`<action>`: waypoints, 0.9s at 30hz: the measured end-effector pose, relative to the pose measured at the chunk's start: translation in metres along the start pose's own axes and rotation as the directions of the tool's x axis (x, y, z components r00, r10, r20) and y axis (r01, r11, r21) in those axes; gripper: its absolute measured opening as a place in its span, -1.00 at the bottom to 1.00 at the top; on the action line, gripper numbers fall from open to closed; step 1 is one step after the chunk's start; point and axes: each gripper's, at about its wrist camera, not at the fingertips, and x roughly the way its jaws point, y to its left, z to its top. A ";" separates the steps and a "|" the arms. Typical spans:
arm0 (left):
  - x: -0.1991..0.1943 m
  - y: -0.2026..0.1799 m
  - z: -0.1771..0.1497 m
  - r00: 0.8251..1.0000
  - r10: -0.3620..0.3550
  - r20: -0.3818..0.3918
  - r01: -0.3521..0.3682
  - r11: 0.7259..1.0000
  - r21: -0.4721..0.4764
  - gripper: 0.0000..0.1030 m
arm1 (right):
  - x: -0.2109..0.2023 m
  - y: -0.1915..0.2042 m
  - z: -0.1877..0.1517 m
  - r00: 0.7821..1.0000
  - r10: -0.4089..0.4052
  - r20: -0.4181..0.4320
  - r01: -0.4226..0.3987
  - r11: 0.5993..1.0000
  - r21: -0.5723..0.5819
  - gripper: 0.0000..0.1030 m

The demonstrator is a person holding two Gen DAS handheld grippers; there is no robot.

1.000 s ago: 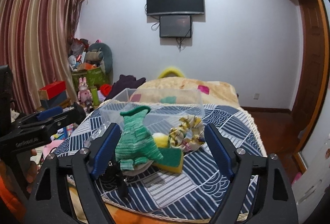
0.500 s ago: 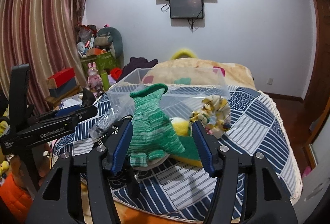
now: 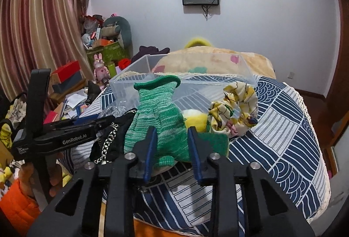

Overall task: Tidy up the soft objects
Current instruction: 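Grasp the green knitted glove with the right gripper while the left grasps the silver foil bag, then drop the green glove into the clear box with the right gripper while the left places the foil bag inside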

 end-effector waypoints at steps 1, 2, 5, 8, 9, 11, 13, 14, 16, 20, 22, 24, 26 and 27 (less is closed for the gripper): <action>0.001 -0.001 -0.001 1.000 0.002 -0.001 -0.002 1.000 0.006 -0.06 | -0.001 -0.001 0.000 1.000 0.005 0.001 -0.005 1.000 0.005 -0.59; 0.001 -0.002 -0.002 1.000 0.003 -0.003 -0.003 1.000 0.007 -0.08 | -0.002 -0.002 0.000 1.000 0.006 0.004 -0.006 1.000 0.006 -0.61; 0.003 -0.001 -0.002 1.000 0.000 -0.008 0.000 1.000 0.006 -0.14 | -0.006 0.000 0.001 1.000 0.001 0.018 -0.001 1.000 -0.002 -0.66; 0.003 0.000 -0.001 1.000 0.004 -0.008 -0.004 1.000 0.005 -0.25 | -0.012 0.003 0.002 0.999 -0.004 0.043 0.005 1.000 -0.016 -0.70; 0.002 -0.001 0.000 1.000 0.006 -0.008 -0.006 1.000 0.006 -0.27 | -0.013 0.004 0.002 0.999 -0.004 0.048 0.005 1.000 -0.019 -0.71; -0.001 -0.001 0.000 1.000 0.005 -0.008 -0.005 1.000 0.010 -0.35 | -0.018 0.005 0.004 0.998 -0.009 0.068 0.011 1.000 -0.022 -0.76; -0.006 -0.001 -0.001 1.000 0.003 -0.001 -0.003 1.000 0.011 -0.42 | -0.022 0.002 0.007 0.996 -0.013 0.084 0.014 1.000 -0.018 -0.78; -0.010 -0.001 -0.001 1.000 0.010 0.004 -0.010 1.000 0.014 -0.44 | -0.024 0.001 0.008 0.996 -0.015 0.091 0.016 1.000 -0.015 -0.79; -0.017 -0.001 -0.003 1.000 0.017 0.012 -0.017 1.000 0.022 -0.46 | -0.029 -0.002 0.010 0.994 -0.019 0.108 0.019 1.000 -0.003 -0.80; -0.031 -0.002 -0.006 0.999 0.021 0.034 -0.022 0.999 0.030 -0.49 | -0.035 -0.008 0.013 0.991 -0.034 0.132 0.033 0.999 0.015 -0.81; -0.039 -0.003 -0.005 0.998 0.019 0.055 -0.021 0.999 0.035 -0.50 | -0.036 -0.010 0.014 0.989 -0.047 0.137 0.045 0.999 0.020 -0.81; -0.046 -0.006 -0.002 0.997 0.022 0.078 -0.026 0.999 0.048 -0.50 | -0.038 -0.011 0.015 0.988 -0.055 0.145 0.052 0.998 0.026 -0.81; -0.053 -0.010 0.002 0.995 0.018 0.100 -0.024 0.998 0.057 -0.50 | -0.041 -0.013 0.017 0.986 -0.062 0.156 0.058 0.998 0.030 -0.81; -0.056 -0.011 0.004 0.994 0.013 0.109 -0.019 0.998 0.060 -0.50 | -0.043 -0.013 0.018 0.984 -0.066 0.163 0.062 0.998 0.032 -0.81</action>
